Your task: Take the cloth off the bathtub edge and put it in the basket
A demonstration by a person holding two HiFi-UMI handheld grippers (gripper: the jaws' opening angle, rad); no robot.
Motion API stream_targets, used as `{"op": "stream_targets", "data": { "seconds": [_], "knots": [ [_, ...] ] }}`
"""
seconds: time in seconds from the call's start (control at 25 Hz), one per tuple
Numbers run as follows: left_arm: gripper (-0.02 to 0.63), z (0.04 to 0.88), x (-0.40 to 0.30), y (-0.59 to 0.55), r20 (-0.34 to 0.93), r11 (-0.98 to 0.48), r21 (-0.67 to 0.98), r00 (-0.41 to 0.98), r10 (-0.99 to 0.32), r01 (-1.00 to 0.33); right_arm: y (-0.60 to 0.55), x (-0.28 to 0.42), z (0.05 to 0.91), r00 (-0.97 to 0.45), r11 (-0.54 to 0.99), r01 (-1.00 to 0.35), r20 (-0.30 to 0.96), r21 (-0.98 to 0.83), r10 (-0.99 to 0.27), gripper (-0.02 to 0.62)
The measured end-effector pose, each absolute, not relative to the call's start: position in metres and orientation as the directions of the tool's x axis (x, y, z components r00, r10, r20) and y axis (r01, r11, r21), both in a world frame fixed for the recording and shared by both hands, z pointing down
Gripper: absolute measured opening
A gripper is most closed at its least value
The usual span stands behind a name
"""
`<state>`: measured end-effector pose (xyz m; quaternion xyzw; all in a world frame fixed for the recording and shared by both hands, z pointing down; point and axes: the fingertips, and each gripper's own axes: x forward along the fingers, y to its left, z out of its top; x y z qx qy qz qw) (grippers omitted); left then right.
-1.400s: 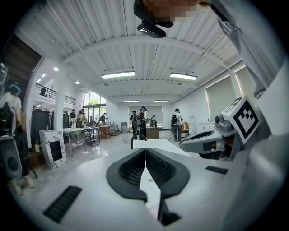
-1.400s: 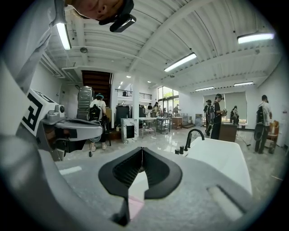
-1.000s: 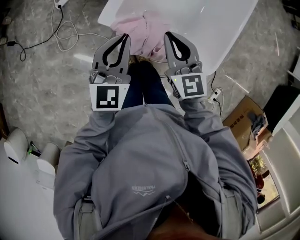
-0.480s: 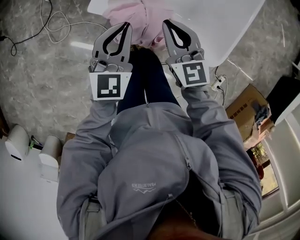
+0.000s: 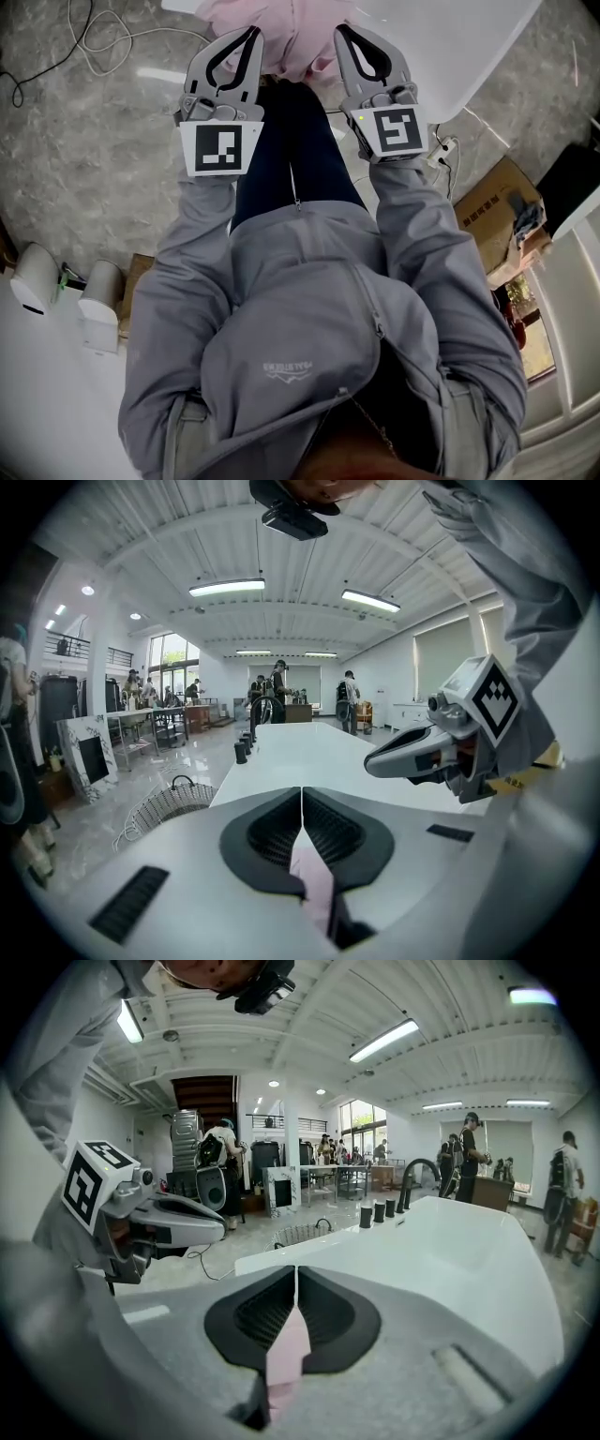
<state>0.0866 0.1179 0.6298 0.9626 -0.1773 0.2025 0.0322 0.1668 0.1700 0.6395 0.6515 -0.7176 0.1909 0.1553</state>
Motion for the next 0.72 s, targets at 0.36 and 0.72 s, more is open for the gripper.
{"op": "stream_targets", "data": {
  "seconds": [0.36, 0.72],
  "knots": [
    [0.009, 0.685, 0.089, 0.122, 0.464, -0.931, 0.03, 0.83, -0.309, -0.363, 0.175, 0.174, 0.681, -0.125, 0.077, -0.991, 0.525, -0.112, -0.842, 0.018],
    [0.269, 0.73, 0.084, 0.132, 0.574, -0.936, 0.12, 0.793, -0.206, -0.331, 0.189, 0.169, 0.725, -0.182, 0.084, -0.98, 0.623, -0.183, -0.761, 0.315]
  ]
}}
